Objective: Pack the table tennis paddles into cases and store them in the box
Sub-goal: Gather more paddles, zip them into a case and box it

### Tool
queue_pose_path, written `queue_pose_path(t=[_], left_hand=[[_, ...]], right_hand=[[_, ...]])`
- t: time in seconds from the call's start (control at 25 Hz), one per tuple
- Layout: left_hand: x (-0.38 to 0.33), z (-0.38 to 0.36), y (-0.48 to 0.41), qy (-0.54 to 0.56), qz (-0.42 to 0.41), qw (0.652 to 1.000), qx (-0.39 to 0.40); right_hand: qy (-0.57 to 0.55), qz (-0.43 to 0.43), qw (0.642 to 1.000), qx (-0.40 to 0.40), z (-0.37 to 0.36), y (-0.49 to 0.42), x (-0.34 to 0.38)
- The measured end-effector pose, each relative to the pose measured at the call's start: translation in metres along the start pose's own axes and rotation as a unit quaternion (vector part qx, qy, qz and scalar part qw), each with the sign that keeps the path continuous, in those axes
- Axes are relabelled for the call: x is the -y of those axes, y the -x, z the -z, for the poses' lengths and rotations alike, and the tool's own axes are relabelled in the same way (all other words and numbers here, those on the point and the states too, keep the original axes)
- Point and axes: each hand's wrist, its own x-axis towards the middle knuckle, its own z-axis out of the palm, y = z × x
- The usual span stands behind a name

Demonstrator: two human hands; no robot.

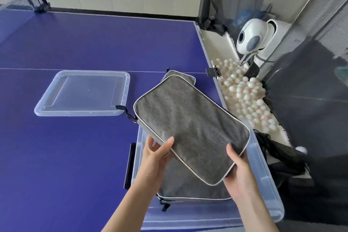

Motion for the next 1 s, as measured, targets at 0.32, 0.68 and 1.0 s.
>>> queue_pose_path(t=[0.32,0.68,1.0], left_hand=[[-0.033,0.029,-0.007,-0.189,0.044,0.98,-0.038],[0.023,0.024,-0.002,-0.301,0.085,0.945,-0.098],[0.063,0.048,-0.008,-0.342,0.118,0.92,-0.151]], right_hand=[[0.124,-0.037,0.991,0.044,0.064,-0.026,0.064],[0.286,-0.02,0.958,0.02,0.084,-0.053,0.043],[0.483,0.012,0.875,0.011,0.094,-0.077,0.003]])
